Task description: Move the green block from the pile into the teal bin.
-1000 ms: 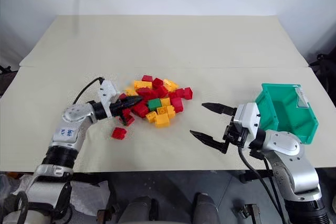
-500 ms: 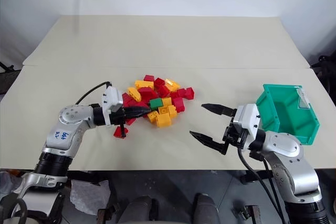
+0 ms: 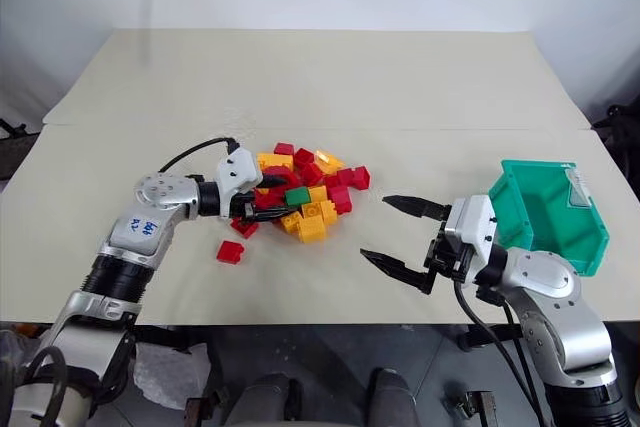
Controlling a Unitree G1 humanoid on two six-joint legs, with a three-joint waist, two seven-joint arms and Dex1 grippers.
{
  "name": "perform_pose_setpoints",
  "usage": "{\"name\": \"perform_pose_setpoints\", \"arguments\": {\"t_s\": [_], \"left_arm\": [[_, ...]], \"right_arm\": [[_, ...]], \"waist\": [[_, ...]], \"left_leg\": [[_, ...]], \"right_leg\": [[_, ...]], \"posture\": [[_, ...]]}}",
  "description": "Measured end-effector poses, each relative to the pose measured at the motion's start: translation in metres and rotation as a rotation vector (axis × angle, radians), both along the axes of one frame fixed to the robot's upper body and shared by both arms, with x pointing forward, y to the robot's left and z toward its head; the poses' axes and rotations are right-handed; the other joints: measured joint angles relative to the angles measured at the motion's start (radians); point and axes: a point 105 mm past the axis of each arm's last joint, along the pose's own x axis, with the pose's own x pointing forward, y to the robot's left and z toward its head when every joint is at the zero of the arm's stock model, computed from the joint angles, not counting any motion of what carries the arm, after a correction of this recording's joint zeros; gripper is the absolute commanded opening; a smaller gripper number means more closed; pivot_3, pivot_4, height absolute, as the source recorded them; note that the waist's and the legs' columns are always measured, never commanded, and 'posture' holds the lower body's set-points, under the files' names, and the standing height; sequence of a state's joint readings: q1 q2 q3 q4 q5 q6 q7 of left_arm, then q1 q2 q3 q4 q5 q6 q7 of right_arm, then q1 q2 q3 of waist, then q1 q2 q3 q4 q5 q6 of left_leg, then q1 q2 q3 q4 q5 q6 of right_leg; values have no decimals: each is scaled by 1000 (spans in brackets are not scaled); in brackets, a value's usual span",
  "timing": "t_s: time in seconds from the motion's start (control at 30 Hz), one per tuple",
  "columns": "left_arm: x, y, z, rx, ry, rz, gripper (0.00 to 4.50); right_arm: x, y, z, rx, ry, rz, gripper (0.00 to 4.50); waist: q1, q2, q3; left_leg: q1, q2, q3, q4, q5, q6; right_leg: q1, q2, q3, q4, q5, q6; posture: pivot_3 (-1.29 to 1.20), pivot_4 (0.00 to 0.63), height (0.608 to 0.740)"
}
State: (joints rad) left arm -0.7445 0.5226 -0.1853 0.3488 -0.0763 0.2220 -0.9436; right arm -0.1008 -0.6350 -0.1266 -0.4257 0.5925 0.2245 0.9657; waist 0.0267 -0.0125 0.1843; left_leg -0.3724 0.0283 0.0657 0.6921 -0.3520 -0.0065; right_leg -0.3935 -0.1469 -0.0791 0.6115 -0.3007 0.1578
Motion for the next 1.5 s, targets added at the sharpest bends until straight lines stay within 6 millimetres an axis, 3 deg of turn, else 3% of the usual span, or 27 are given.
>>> {"name": "perform_pose_setpoints", "arguments": {"t_s": [0.2, 0.3, 0.4, 0.43, 0.73, 1.03, 1.1, 1.23, 1.4, 1.5], "left_arm": [[8, -5, -3, 47, 37, 16, 3066], [9, -9, -4, 82, 57, 4, 2452], [9, -13, -5, 108, 78, -19, 1546], [9, -13, -5, 115, 79, -21, 1491], [10, -14, 1, 102, 36, -81, 1492], [6, -17, 53, -82, -127, -221, 1492], [-6, -27, 54, -101, -94, -300, 1492], [-36, -64, 47, -93, -23, -503, 1492], [-46, -75, 47, -97, 7, -540, 1492], [-50, -86, 45, -102, 11, -562, 1492]], "right_arm": [[1, -1, 0, 5, 3, -18, 4500], [1, -1, -1, 7, 4, -24, 4500], [2, -1, 0, 9, 3, -29, 4500], [2, -1, 0, 9, 2, -30, 4500], [1, -3, -1, 13, 4, -44, 4500], [6, -6, 11, 21, 52, -56, 4500], [7, -3, 13, -13, 85, -40, 4500], [11, 12, 20, -72, 113, 8, 4500], [16, 15, 16, -97, 166, 2, 4500], [12, 3, 6, -139, 201, -8, 4500]], "waist": [[-2, 0, 0], [-2, 0, 0], [-2, 0, 0], [-2, 0, 0], [-1, 0, 0], [-1, 0, 0], [-2, 0, 0], [-1, 0, 0], [-3, 0, 0], [6, 0, 0]], "left_leg": [[0, 0, 0, 0, 0, 0], [0, 0, 0, 0, 0, 0], [0, 0, 0, 0, 0, 0], [0, 0, 0, 1, 0, 0], [0, 0, 0, 1, 0, 0], [0, 0, 0, 1, 0, 0], [-1, 0, 0, 2, 0, 1], [-2, 0, -1, 3, -1, 1], [-2, 0, -1, 4, -1, 1], [-3, 0, -1, 5, -2, 3]], "right_leg": [[0, 0, 0, 0, 0, 0], [0, 0, 0, 0, 0, 0], [0, 0, 0, 1, 0, 0], [0, 0, 0, 1, 0, 0], [0, 0, 0, 1, 0, 0], [0, 0, 0, 1, 0, 0], [0, 0, 0, 1, 0, 0], [0, 0, 0, 1, 0, 0], [-1, 0, 0, 1, 0, 0], [0, 0, 0, 0, 0, 1]], "posture": [[0, 150, 740], [0, 150, 740], [0, 150, 740], [0, 150, 740], [0, 150, 740], [0, 150, 740], [0, 150, 740], [0, 150, 740], [0, 150, 740], [0, 150, 740]]}}
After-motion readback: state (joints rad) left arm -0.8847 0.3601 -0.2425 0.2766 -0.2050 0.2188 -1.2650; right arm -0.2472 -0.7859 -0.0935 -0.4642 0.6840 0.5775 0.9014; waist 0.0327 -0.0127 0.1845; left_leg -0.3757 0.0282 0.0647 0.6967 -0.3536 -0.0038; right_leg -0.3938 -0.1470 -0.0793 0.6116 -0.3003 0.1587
